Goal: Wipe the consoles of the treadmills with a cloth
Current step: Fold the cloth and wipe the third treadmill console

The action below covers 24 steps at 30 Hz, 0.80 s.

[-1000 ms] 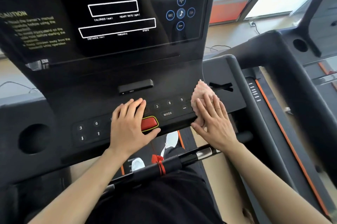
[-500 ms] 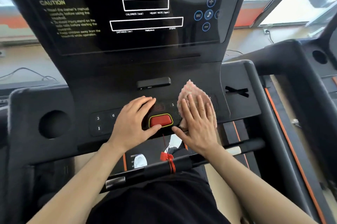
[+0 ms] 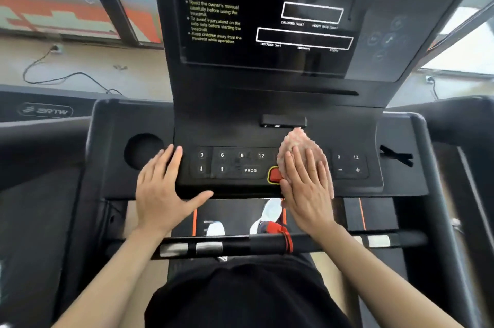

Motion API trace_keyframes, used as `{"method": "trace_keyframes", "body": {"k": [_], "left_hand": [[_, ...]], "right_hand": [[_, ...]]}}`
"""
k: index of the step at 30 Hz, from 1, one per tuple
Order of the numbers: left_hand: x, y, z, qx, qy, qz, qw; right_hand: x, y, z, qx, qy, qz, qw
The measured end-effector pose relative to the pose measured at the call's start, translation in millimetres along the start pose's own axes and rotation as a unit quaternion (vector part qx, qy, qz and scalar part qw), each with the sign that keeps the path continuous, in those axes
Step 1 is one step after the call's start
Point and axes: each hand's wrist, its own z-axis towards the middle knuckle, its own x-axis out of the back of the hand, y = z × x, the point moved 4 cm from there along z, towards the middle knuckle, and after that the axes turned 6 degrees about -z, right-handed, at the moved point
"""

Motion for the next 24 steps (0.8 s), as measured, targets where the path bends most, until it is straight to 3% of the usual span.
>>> {"method": "trace_keyframes", "body": {"k": [10, 18, 22, 24], "left_hand": [[1.4, -7.5, -1.6, -0.014, 0.025, -0.038, 0.999], [5.7, -26.7, -7.3, -0.072, -0.047, -0.104, 0.991], [19.4, -46.8, -21.5, -0.059, -0.053, -0.203, 0.976], [33.1, -54.8, -37.0, -0.05, -0.056, -0.206, 0.976]], "right_hand": [[7.6, -81.7, 18.5, 0.021, 0.022, -0.024, 0.999], [11.2, -161.1, 36.8, 0.187, 0.023, 0.021, 0.982], [12.7, -205.0, 30.1, 0.305, 0.031, 0.135, 0.942], [21.9, -202.4, 17.5, 0.294, -0.011, 0.242, 0.925]]}}
